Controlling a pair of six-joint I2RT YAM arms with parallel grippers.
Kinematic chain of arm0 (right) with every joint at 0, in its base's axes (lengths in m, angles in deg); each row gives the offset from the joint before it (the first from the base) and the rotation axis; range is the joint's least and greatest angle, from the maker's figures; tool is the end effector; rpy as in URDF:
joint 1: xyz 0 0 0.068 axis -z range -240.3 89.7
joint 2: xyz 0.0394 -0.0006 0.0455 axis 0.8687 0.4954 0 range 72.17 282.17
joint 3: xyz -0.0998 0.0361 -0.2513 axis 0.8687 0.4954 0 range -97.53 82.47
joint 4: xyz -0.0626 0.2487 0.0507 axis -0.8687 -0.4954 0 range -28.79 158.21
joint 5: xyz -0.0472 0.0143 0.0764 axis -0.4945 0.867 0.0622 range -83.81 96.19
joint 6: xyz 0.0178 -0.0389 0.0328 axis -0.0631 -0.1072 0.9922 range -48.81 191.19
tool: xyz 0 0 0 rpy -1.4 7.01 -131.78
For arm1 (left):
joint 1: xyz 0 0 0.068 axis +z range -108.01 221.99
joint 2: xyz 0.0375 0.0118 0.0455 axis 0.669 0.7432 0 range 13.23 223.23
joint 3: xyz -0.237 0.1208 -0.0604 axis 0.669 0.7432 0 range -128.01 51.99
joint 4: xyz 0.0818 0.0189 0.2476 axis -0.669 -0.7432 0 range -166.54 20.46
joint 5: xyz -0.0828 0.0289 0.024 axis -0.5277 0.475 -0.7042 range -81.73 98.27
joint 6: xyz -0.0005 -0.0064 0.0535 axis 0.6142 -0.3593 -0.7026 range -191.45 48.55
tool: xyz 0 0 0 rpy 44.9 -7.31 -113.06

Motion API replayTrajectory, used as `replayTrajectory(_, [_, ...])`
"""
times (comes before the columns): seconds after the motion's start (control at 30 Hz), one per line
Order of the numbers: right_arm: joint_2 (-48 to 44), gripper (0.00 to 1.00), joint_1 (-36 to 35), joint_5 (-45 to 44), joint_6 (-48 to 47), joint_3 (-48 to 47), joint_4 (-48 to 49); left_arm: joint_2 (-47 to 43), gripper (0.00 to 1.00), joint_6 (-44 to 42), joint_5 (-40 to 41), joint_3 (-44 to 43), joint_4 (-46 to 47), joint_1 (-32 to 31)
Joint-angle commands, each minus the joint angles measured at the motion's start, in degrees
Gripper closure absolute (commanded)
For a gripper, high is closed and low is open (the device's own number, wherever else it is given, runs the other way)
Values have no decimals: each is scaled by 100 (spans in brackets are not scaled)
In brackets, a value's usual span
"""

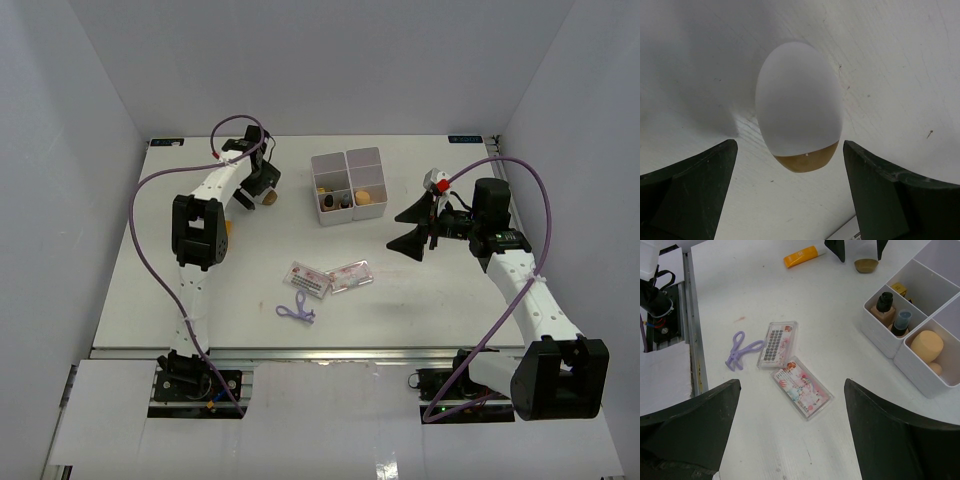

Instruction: Organize the makeup

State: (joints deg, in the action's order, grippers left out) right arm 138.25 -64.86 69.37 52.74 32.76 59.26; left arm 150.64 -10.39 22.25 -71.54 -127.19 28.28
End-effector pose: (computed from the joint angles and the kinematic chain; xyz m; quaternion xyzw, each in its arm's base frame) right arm 0.2430 0.0513 0.3048 -0.4182 0.6493 0.3841 0.5059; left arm 0.4888 -0.1104 0.1888 -0.4113 0.8894 -0.0013 0.1996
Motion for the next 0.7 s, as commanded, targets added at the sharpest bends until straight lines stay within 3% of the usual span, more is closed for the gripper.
replayTrajectory(0.0, [-12,9,16,142,-61,-12,51,-14,2,54,18,-380,-53,9])
replayTrajectory(0.67, [10,7,41,239,-10,32,94,651,7,-471,-3,-735,-305,60])
